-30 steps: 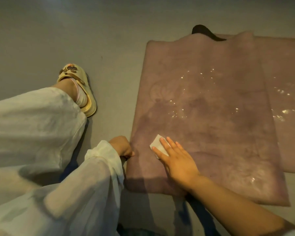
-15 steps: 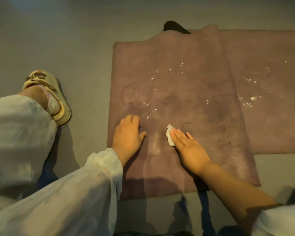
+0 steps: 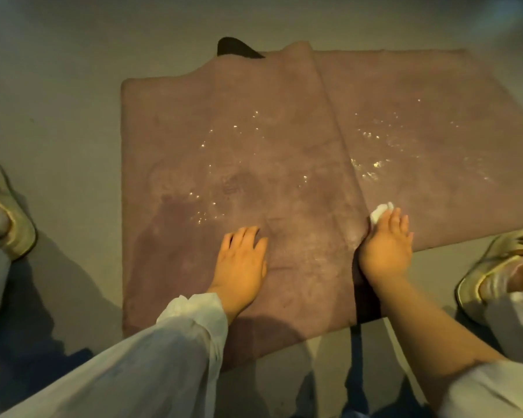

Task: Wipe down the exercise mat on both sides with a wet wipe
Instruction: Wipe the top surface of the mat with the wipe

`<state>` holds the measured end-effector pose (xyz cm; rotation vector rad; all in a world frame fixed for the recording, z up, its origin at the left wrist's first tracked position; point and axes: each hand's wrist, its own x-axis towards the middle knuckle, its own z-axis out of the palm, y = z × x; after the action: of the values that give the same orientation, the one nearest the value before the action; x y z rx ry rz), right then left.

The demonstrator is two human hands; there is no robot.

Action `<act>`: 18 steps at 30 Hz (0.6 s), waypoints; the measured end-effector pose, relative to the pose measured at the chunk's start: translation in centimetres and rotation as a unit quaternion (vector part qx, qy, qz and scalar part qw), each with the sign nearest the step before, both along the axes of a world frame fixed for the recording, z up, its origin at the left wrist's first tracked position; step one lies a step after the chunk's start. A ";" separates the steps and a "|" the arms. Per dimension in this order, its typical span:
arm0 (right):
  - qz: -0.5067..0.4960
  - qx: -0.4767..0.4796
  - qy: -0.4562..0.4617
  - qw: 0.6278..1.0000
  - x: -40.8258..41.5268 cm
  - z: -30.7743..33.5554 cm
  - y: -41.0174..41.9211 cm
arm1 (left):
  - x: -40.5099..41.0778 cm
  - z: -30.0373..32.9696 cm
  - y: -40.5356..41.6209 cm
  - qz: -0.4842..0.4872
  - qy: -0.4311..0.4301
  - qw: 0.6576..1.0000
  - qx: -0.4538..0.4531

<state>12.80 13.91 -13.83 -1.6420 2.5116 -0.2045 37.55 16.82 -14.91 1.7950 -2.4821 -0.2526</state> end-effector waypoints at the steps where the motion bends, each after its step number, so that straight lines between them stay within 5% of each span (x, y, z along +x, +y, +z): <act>1: -0.052 -0.034 -0.061 0.996 -0.2 0.0 0.0 | -0.1 -0.2 0.1 -0.002 0.003 1.000 0.003; 5: -0.095 -0.039 -0.277 0.955 0.3 -0.4 -0.7 | 0.3 -0.7 0.3 -0.012 0.002 1.000 0.012; 12: 0.090 -0.031 -0.038 0.995 3.3 -1.5 -1.3 | 0.0 -0.8 0.4 0.002 -0.015 1.000 0.015; 15: 0.232 0.074 -0.012 0.970 7.1 -2.8 0.6 | -0.3 -0.7 0.4 0.009 -0.012 1.000 0.010; 18: 0.230 0.076 -0.006 0.970 10.6 -4.2 2.7 | -0.1 -0.8 0.4 0.009 0.001 1.000 0.010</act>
<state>23.44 16.63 -18.06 -2.0793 2.0032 0.0265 37.43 17.19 -15.68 1.8228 -2.4702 -0.2786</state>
